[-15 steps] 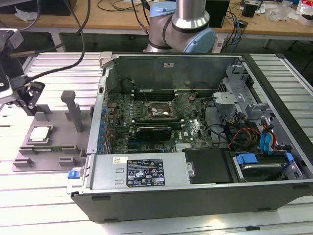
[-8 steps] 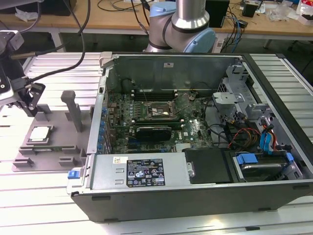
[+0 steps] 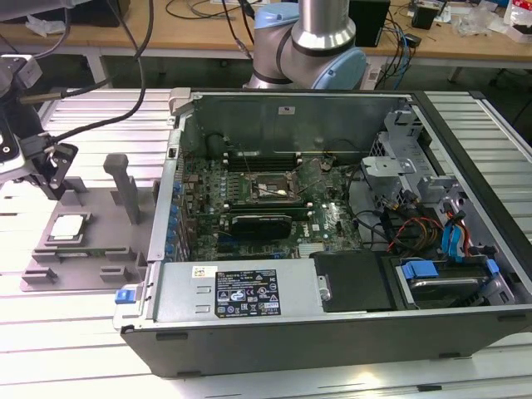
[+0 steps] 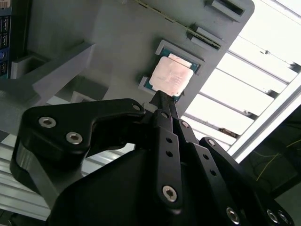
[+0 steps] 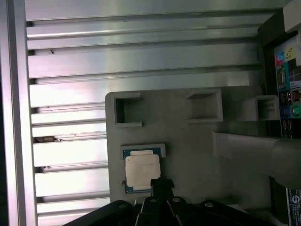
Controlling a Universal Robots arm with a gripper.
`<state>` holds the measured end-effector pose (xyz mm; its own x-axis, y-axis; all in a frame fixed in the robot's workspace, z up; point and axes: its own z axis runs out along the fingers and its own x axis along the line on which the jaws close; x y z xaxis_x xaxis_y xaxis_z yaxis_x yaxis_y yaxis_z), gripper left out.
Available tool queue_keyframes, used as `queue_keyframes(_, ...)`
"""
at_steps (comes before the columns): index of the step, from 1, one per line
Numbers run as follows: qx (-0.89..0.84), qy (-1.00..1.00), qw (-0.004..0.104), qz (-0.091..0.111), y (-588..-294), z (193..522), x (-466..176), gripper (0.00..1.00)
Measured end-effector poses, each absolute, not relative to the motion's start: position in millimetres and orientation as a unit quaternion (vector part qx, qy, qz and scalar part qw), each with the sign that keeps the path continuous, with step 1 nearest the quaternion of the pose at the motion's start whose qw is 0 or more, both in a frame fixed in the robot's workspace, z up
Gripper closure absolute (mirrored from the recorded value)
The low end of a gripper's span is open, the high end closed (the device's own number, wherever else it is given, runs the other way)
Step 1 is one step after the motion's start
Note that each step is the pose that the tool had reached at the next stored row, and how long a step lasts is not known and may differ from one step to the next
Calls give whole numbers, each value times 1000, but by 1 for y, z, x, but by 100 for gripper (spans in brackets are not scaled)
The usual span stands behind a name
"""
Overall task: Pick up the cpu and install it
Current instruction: 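Pick up the cpu and move it towards the insertion slot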
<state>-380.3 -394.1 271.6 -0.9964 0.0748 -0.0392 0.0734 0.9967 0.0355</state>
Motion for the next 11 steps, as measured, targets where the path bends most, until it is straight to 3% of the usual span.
queue_keyframes(11, 37, 999, 20, 17, -394, 242, -387, 89)
